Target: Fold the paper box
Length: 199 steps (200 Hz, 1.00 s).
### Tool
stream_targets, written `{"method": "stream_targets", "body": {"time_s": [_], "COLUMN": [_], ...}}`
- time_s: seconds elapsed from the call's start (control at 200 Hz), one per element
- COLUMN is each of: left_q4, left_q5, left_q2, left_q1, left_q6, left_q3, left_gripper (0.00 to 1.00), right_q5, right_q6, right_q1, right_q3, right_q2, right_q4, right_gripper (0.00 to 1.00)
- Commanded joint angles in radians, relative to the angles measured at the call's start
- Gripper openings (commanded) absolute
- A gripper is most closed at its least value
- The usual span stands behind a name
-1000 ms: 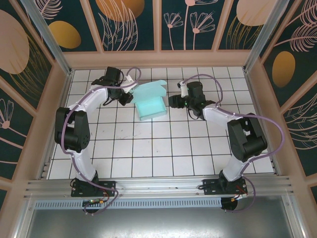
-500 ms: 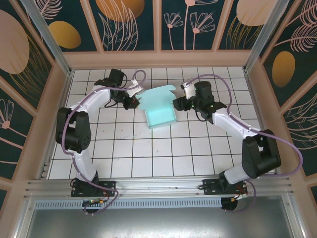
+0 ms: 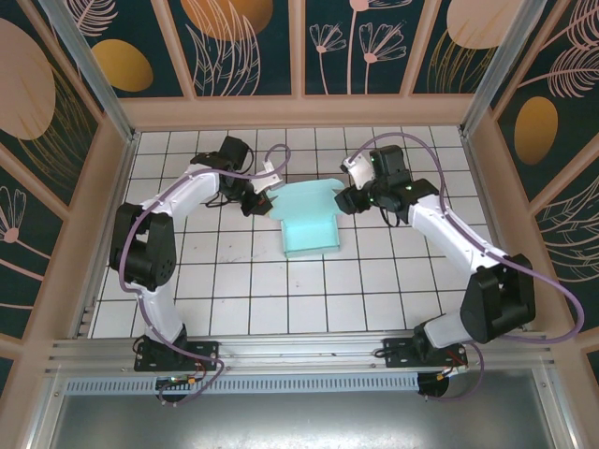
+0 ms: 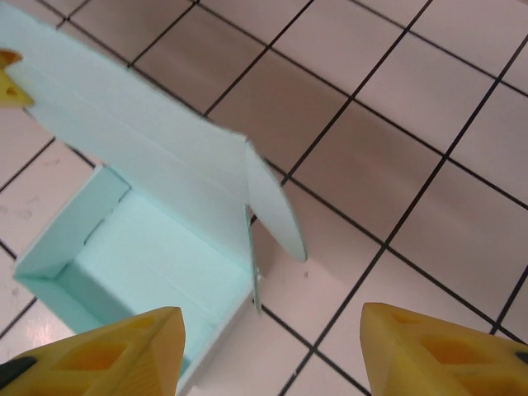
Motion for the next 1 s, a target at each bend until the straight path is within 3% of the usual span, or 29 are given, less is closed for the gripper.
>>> {"method": "stream_targets", "body": {"time_s": [0.0, 0.285, 0.39, 0.786, 0.991], "left_q4": [-0.070, -0.085, -0.083, -0.091, -0.092], "left_q5": [-0.039, -0.033, -0.032, -0.015, -0.013], "left_q2": [0.025, 0.034, 0.034, 0.048, 0.045], "left_q1": [-0.015, -0.017, -0.016, -0.017, -0.017], "left_q6": [0.032, 0.035, 0.043, 0.046, 0.049], "left_q3": [0.014, 0.019, 0.014, 0.022, 0.021], "left_gripper": [0.00, 0.00, 0.00, 0.00, 0.00], "right_q5": [-0.039, -0.097, -0.110, -0.211, -0.199], "right_q6": [-0.094, -0.173, -0.185, -0.231, -0.228], "right_q1": [-0.006, -0.014, -0.028, -0.049, -0.049], "right_q3": [0.075, 0.213, 0.249, 0.345, 0.387], "right_q2": [0.010, 0.150, 0.196, 0.338, 0.378], "right_q4": [-0.166, -0.296, -0.311, -0.376, -0.381], "right_gripper": [0.58, 0.49, 0.40, 0.35, 0.28]}}
